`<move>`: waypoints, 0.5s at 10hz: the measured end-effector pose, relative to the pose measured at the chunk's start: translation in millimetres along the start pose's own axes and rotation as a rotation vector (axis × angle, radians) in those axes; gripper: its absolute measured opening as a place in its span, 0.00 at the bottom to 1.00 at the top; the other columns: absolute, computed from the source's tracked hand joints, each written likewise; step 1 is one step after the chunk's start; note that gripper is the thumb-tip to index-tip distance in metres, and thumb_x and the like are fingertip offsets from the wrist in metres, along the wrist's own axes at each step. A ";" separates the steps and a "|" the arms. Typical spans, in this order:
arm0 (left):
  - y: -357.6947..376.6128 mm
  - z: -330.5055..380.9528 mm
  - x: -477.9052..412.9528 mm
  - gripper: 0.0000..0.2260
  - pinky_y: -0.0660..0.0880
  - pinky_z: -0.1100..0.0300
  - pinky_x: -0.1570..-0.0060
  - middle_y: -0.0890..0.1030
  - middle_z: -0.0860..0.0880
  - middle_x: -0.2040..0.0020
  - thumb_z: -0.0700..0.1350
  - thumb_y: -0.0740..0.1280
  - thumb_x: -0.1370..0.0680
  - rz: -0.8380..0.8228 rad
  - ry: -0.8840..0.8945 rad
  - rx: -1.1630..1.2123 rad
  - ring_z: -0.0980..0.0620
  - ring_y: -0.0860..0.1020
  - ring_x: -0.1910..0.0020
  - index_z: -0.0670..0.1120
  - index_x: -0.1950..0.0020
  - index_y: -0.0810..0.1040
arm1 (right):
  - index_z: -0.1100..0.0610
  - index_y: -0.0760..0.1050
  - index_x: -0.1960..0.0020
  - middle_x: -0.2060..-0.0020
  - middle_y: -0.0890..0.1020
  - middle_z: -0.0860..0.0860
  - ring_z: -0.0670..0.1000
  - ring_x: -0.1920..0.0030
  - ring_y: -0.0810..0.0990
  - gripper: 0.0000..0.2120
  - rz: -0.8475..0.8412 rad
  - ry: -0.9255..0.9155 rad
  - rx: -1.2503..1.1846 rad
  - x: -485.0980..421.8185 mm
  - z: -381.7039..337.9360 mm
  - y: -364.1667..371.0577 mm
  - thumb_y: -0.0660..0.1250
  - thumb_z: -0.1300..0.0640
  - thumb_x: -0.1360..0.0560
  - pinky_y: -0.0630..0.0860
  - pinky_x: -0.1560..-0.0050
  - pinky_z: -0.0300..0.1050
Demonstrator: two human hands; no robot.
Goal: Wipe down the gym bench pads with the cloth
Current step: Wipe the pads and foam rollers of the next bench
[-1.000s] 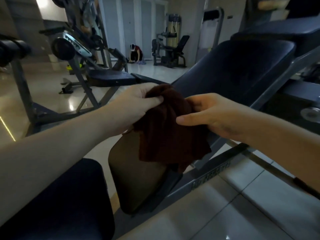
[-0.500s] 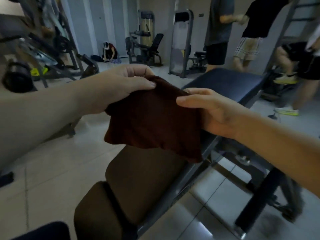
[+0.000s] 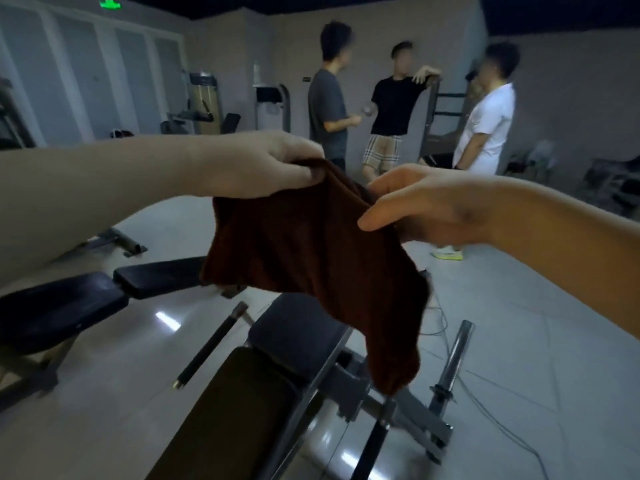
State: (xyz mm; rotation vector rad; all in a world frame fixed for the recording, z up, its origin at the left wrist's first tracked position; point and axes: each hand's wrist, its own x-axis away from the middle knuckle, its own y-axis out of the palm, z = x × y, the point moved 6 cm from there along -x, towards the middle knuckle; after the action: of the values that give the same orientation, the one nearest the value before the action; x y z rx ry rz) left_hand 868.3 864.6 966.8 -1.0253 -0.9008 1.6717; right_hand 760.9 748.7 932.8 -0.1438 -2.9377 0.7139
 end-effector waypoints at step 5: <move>14.3 151.4 -206.5 0.17 0.71 0.68 0.73 0.80 0.48 0.63 0.58 0.71 0.28 -0.014 0.012 0.423 0.58 0.78 0.70 0.44 0.52 0.76 | 0.58 0.80 0.49 0.58 0.86 0.53 0.51 0.58 0.86 0.09 0.215 0.378 0.147 146.4 -39.2 -216.9 0.71 0.56 0.27 0.81 0.63 0.41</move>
State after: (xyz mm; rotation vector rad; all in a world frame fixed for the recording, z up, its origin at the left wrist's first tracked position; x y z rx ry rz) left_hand 766.2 647.5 1057.6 -0.7365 -0.5113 1.7448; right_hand 607.4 591.9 1080.7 -0.5243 -2.5246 0.8232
